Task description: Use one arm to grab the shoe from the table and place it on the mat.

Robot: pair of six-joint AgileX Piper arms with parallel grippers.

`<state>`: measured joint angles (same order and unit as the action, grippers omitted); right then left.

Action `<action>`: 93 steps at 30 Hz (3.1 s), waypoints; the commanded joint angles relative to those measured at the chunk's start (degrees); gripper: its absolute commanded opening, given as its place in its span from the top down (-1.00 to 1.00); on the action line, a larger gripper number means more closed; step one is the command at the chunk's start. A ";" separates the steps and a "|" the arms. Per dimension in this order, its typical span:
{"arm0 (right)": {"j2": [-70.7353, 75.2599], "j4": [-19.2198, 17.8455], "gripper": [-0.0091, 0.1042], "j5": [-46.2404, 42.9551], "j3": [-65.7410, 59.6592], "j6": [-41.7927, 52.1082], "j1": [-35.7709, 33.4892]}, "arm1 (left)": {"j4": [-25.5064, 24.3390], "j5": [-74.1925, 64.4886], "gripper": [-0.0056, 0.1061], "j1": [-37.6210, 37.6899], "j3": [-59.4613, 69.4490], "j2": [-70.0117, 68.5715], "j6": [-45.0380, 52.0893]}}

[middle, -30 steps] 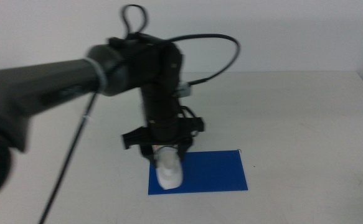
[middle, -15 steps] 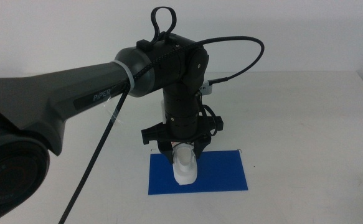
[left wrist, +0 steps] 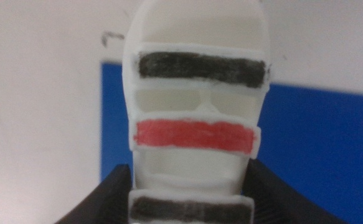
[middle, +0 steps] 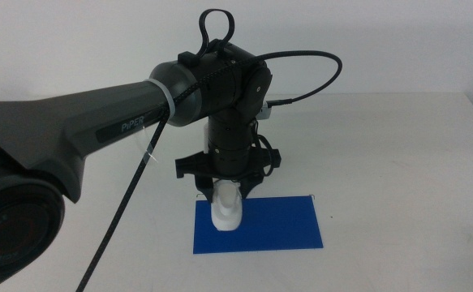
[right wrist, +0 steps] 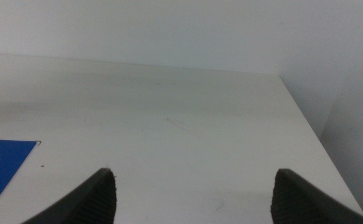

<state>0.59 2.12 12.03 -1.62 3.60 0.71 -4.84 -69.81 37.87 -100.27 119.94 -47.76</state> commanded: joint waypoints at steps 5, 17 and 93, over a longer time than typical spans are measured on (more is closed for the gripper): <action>1.49 -0.51 -0.30 -4.42 -0.30 0.47 0.14 | 1.31 -4.07 0.92 0.26 -1.87 -3.61 -0.40; 1.49 -0.51 -0.30 -4.42 -0.30 0.47 0.14 | 5.40 -3.81 0.92 3.30 -6.54 -0.82 -3.66; 1.49 -0.51 -0.30 -4.42 -0.30 0.47 0.14 | -17.68 -5.13 -0.78 3.55 -13.96 -18.18 -15.60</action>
<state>0.59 2.12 12.03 -1.62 3.60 0.71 -19.11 -71.23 41.27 -112.45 106.40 -76.39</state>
